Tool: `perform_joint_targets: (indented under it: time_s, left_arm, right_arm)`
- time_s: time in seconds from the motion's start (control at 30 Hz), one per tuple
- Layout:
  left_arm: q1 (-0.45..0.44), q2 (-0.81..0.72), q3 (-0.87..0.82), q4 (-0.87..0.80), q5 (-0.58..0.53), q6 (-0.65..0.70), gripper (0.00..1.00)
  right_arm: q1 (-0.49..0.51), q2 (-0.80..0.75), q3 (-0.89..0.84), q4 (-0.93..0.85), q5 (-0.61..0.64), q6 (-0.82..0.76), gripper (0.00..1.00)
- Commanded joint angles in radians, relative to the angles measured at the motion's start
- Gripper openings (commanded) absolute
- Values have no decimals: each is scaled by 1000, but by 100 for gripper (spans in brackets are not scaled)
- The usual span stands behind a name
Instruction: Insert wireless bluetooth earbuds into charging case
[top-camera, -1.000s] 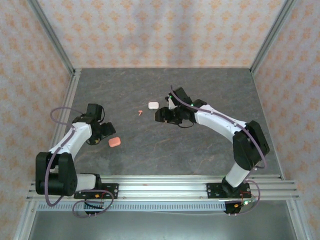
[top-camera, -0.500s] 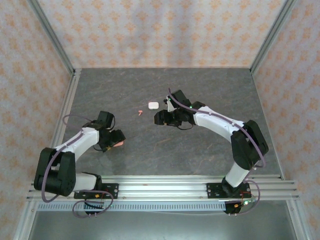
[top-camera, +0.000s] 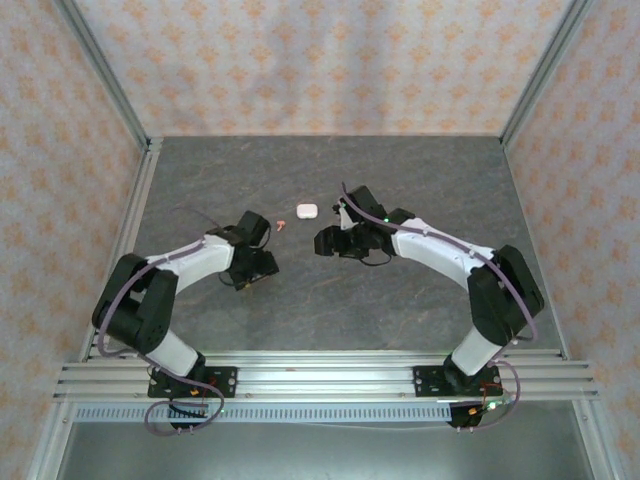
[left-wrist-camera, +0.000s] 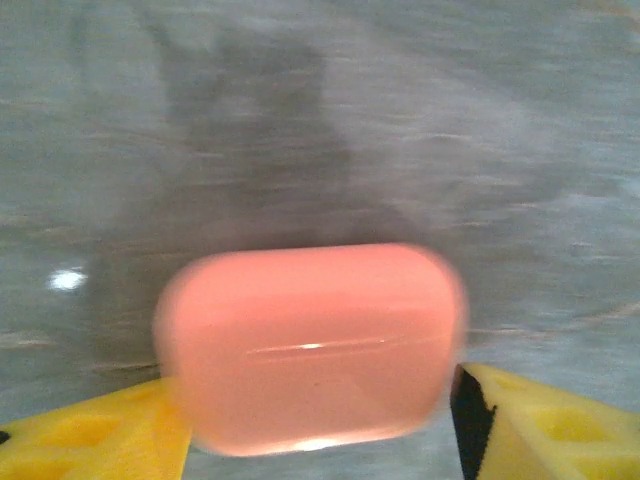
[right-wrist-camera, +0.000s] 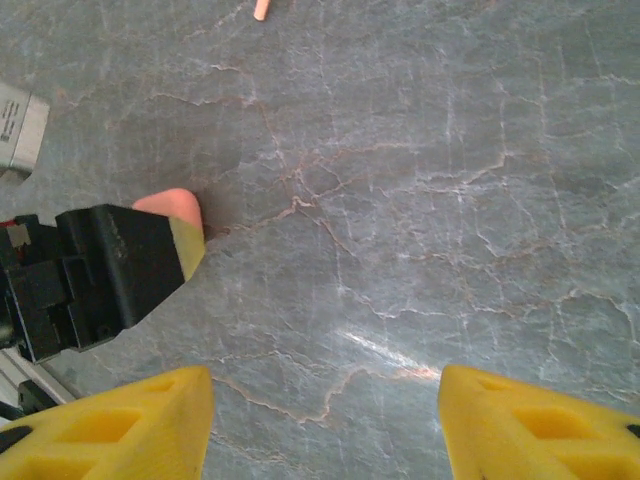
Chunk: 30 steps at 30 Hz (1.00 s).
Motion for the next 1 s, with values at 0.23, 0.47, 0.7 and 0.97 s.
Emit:
perform_joint_targets:
  time_s: [0.23, 0.47, 0.7, 0.97]
  left_arm:
    - [-181, 184, 267, 35, 26, 43, 66]
    - [-157, 63, 306, -127, -98, 164, 71]
    - [92, -199, 107, -171, -83, 234, 72]
    - [375, -405, -96, -173, 83, 297, 74]
  right_arm:
    - [-46, -120, -45, -87, 115, 8, 62]
    - [-56, -86, 26, -106, 122, 6, 62]
    - [48, 142, 291, -202, 146, -90, 64]
    - [203, 509, 756, -465, 174, -568, 73]
